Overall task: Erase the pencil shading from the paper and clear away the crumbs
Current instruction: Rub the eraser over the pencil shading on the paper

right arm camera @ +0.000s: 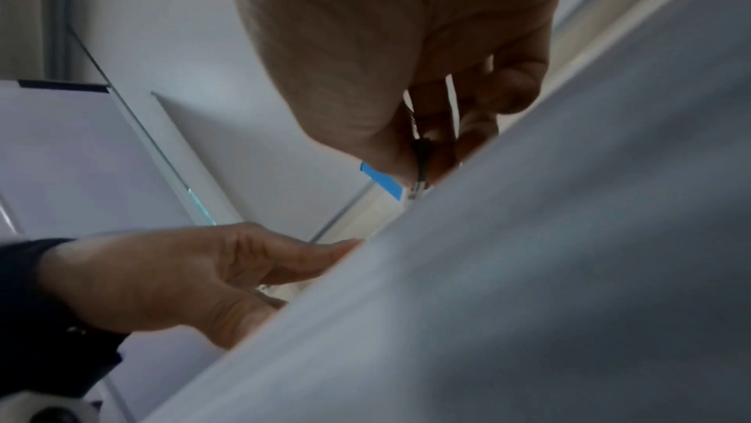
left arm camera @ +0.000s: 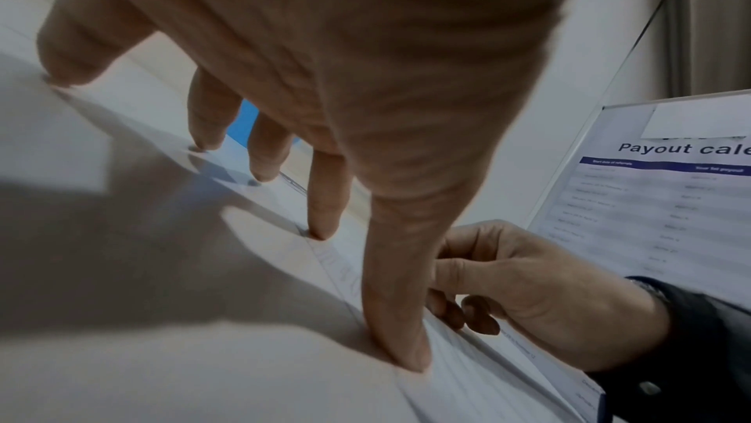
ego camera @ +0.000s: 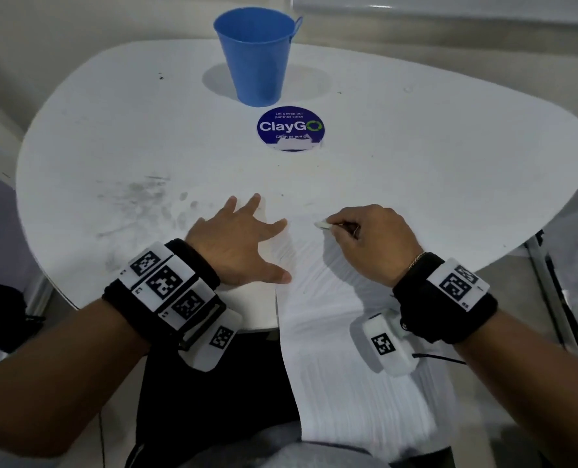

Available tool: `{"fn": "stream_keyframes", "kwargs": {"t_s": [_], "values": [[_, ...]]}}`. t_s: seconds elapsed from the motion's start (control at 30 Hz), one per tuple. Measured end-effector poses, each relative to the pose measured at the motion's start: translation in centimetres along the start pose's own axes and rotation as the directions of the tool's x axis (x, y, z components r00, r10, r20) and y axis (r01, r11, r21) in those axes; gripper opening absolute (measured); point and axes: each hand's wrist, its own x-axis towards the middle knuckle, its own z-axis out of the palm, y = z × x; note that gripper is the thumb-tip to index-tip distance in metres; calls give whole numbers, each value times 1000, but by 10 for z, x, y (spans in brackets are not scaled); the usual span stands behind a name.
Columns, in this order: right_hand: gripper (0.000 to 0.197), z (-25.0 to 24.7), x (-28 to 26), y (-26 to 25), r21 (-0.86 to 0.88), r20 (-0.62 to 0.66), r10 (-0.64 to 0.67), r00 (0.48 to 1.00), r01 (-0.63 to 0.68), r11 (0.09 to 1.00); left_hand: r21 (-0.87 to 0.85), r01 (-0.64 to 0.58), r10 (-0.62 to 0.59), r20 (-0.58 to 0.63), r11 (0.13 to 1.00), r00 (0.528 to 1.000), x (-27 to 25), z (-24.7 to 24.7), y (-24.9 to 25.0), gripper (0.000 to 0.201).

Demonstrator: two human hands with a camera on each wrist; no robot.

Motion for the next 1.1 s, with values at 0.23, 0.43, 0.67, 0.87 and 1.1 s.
{"fn": "stream_keyframes", "kwargs": {"t_s": [0.23,0.43,0.67,0.87,1.1], "values": [[22,2,-1,-12,-54,117,-52,992,58,997,5,-19,19,2,1000,1000,2,1,-1,96],[22,9,-9,-20,-48,147,-96,984,104,993,35,-43,44,-26,998,999,2,4,-3,94],[19,6,0,-13,12,82,-31,996,30,999,51,-48,49,-27,998,998,3,4,-4,93],[20,-1,6,-10,16,91,1,996,-3,1000,55,-41,43,-35,998,998,2,4,-2,93],[23,6,-6,-25,-36,188,-63,980,71,997,60,-35,37,-30,998,999,2,4,-1,97]]}}
